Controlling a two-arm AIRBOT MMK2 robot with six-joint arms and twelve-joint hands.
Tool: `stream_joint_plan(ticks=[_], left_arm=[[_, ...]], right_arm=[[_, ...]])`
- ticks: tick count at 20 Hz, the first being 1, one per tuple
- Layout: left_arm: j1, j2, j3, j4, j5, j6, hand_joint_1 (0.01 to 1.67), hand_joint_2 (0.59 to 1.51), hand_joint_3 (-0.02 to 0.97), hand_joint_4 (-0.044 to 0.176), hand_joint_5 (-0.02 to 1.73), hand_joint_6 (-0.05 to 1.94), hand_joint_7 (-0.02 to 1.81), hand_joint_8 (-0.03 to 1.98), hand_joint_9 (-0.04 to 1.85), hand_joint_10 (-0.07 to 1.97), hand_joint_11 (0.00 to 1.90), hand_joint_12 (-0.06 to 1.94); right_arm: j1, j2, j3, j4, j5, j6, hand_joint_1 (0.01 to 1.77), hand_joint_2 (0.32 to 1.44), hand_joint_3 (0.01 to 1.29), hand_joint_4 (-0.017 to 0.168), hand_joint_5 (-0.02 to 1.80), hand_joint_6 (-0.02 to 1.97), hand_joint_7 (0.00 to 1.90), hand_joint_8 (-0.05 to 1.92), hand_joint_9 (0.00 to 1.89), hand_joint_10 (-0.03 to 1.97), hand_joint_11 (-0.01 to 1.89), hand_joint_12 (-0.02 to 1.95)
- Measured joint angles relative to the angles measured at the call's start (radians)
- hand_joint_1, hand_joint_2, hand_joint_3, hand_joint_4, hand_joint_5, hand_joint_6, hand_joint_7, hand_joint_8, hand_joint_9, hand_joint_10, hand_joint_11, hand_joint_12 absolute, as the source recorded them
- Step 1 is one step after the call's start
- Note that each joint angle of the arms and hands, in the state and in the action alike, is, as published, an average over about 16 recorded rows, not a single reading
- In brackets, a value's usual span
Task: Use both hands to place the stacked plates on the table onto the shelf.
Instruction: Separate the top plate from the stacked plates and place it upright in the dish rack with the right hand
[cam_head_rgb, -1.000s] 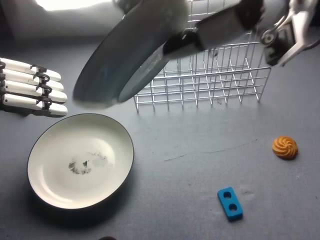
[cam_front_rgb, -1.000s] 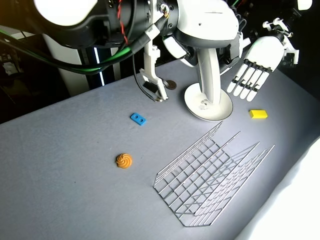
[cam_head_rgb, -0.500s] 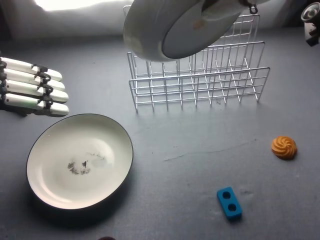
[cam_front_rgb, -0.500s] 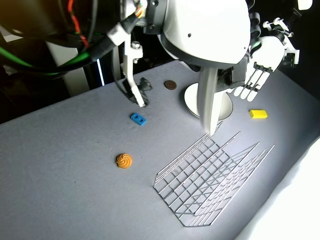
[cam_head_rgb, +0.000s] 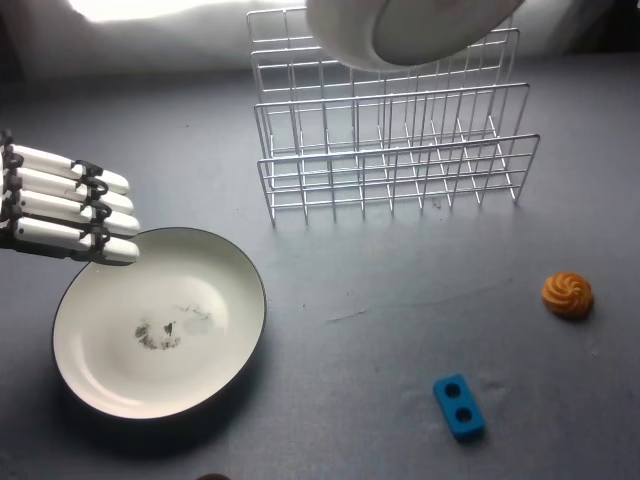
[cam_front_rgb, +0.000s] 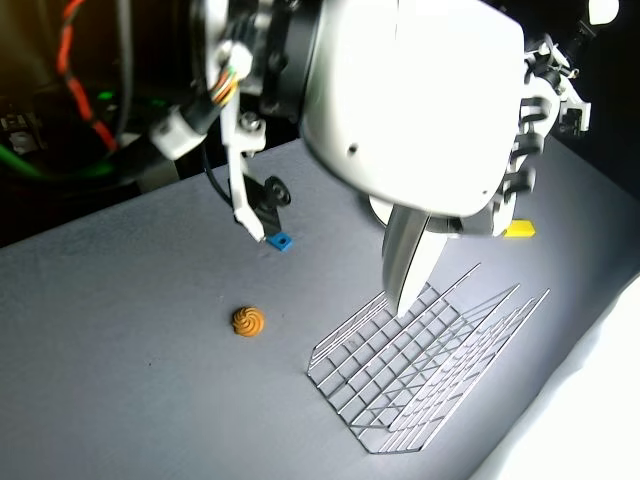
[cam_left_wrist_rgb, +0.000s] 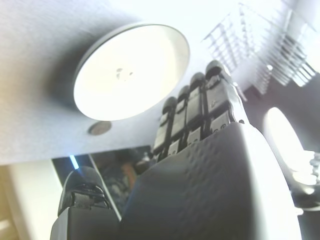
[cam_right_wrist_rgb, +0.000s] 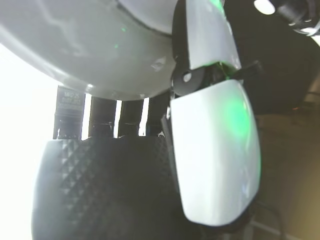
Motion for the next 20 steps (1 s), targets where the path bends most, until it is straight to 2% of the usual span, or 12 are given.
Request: stream_joint_plan(ticks=[3, 7, 10, 20], left_arm=[[0.018, -0.003, -0.004, 0.005, 0.008, 0.001, 0.02, 1.063, 0.020, 0.007, 0.02, 0.01, 0.02, -0.01, 0.02, 0.01, 0.02, -0.02], [0.041, -0.007, -0.004, 0.009, 0.020, 0.002, 0.02, 1.061, 0.020, 0.007, 0.02, 0.01, 0.02, -0.02, 0.02, 0.01, 0.02, -0.02], [0.054, -0.012, -0.002, 0.011, 0.029, 0.003, 0.02, 1.060, 0.020, 0.007, 0.02, 0.01, 0.02, -0.02, 0.02, 0.01, 0.02, -0.02], [0.079, -0.023, 0.011, 0.011, 0.052, 0.005, 0.02, 1.061, 0.020, 0.007, 0.02, 0.01, 0.02, -0.02, 0.02, 0.01, 0.02, -0.02]], right_arm=[[0.001, -0.009, 0.041, -0.091, 0.044, 0.121, 1.36, 0.98, 0.01, -0.006, 0.93, 0.91, 1.09, 0.76, 1.04, 1.01, 0.88, 1.30], [0.004, -0.021, 0.087, -0.216, 0.100, 0.275, 1.37, 0.99, 0.01, -0.008, 0.93, 0.89, 1.08, 0.75, 1.02, 1.10, 0.88, 1.31], [0.009, -0.032, 0.113, -0.282, 0.124, 0.365, 1.37, 1.00, 0.01, -0.009, 0.93, 0.88, 1.08, 0.76, 1.01, 1.10, 0.88, 1.32], [0.030, -0.060, 0.166, -0.279, 0.049, 0.412, 1.37, 1.01, 0.01, -0.009, 0.92, 0.89, 1.05, 0.81, 1.00, 1.12, 0.87, 1.33]])
